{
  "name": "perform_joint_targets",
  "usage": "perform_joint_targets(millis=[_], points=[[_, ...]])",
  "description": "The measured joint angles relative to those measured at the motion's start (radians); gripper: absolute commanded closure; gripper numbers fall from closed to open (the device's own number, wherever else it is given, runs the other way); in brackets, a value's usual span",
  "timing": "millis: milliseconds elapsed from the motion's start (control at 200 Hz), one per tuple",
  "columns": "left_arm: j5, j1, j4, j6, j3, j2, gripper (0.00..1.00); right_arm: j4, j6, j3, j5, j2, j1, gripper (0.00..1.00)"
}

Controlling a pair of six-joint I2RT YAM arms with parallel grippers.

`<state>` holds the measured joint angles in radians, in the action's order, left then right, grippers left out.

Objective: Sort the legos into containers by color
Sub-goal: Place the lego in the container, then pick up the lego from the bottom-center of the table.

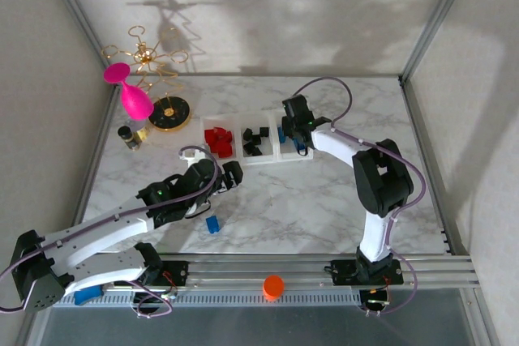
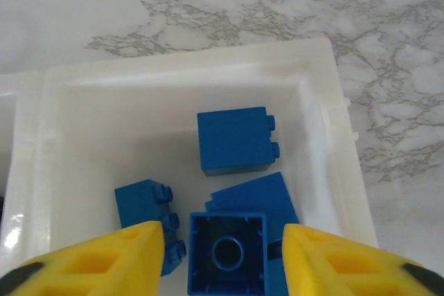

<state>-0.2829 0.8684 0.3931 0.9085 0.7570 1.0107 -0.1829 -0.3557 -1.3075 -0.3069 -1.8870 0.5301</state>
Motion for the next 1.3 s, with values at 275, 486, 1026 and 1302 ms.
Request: perform_joint_targets(millis=[275, 486, 1026, 1302], points=[[0.0, 0.0, -0.007, -0.008, 0.01, -0.004, 0.0, -0.004, 0.012, 0.019, 0.031, 0.066, 0.006, 0.34], [-0.004, 0.0, 0.015, -0.003, 0.01, -0.072, 0.0, -0.013, 0.002, 0.1, 0.047, 0.221, 0.09, 0.29], [-0.093, -0.002, 0.248, 0.101, -0.026, -0.327, 0.0, -0.037, -0.139, 0.278, 0.09, 0.343, 0.561, 0.17], [-0.134, -0.002, 0.372, 0.154, -0.033, -0.418, 0.0, 0.046, -0.206, 0.268, 0.102, 0.194, 0.765, 0.12]])
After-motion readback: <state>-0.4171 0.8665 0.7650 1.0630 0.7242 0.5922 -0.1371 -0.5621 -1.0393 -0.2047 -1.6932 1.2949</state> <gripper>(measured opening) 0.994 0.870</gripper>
